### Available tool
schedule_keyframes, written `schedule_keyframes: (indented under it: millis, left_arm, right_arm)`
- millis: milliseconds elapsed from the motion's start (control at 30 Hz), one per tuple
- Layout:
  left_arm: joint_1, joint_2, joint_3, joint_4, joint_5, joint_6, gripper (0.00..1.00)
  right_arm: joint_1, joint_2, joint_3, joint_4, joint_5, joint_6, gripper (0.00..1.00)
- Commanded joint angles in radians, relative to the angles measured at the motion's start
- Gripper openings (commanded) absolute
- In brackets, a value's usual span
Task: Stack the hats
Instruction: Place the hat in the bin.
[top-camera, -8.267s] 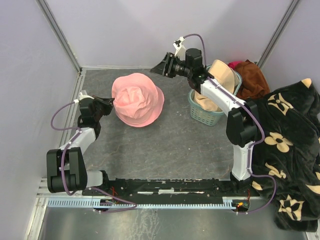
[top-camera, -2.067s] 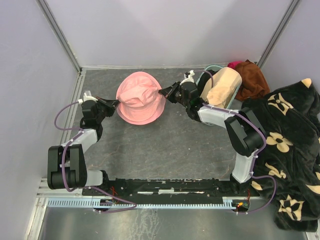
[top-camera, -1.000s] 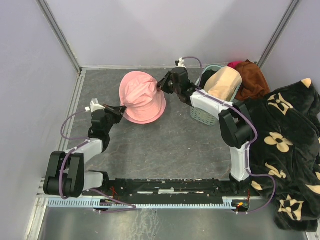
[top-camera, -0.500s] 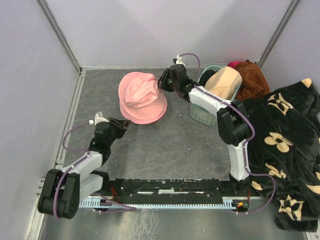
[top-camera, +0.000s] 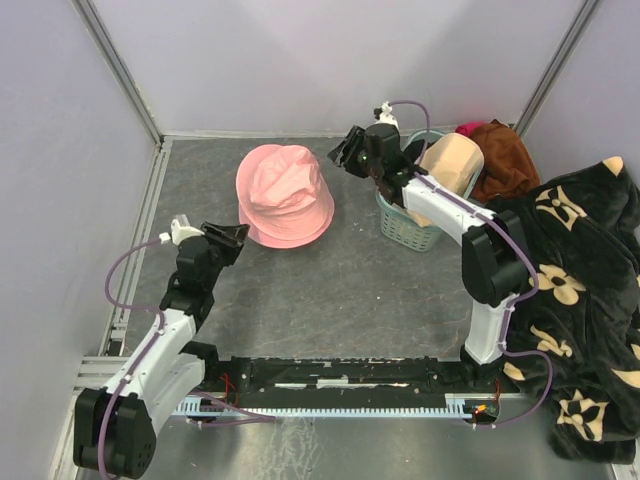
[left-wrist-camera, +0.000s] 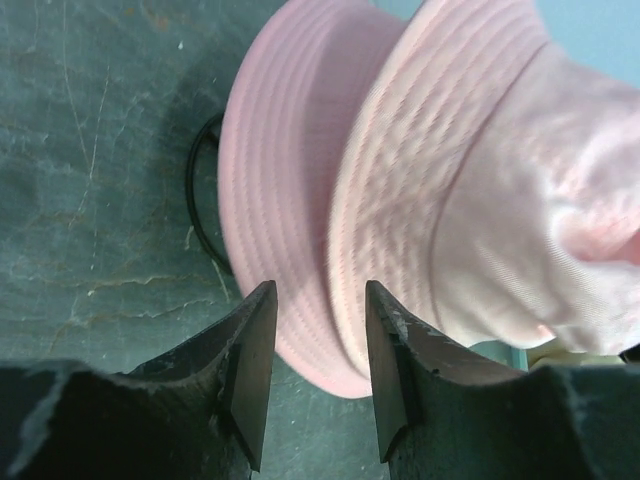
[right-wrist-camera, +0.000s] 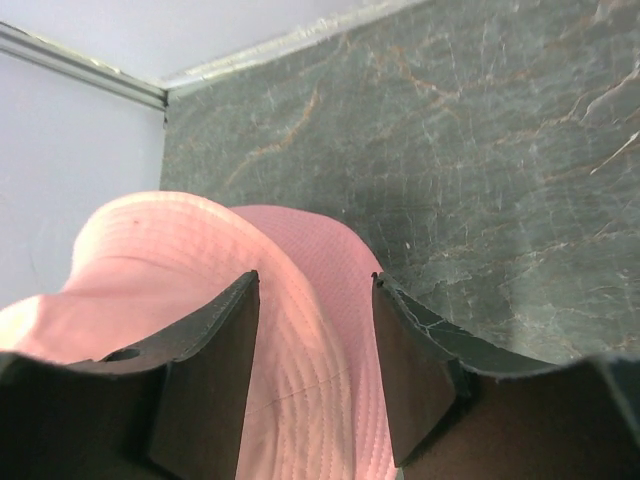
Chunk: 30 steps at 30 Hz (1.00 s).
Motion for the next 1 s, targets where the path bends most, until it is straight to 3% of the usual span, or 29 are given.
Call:
schedule_keyframes:
  millis: [0, 200, 367, 767, 967]
  left_arm:
    - [0.002, -0.017, 0.102, -0.064, -0.085, 0.066, 0.48]
    - [0.065, 0.039, 0.208, -0.091, -0.094, 0.112, 0.55]
    - [0.168, 0.160, 0.279, -0.022, 0.019, 0.108, 0.59]
    - [0.271, 0.486, 0.304, 0.570, 0.372, 0.006, 0.64]
    - [0.274, 0.565, 0.346, 0.669, 0.432, 0.006, 0.64]
  right_arm:
    - [-0.019, -0.134, -0.052, 0.097, 0.013, 0.006, 0.57]
    - [-0.019, -0.269, -0.257, 0.203, -0.001, 0.056, 0.57]
    - [0.018, -0.349, -0.416, 0.300, -0.012, 0.087, 0.58]
    - [0.105, -0.392, -0.585, 0.420, -0.009, 0.122, 0.58]
    - [0.112, -0.383, -0.617, 0.458, -0.027, 0.111, 0.58]
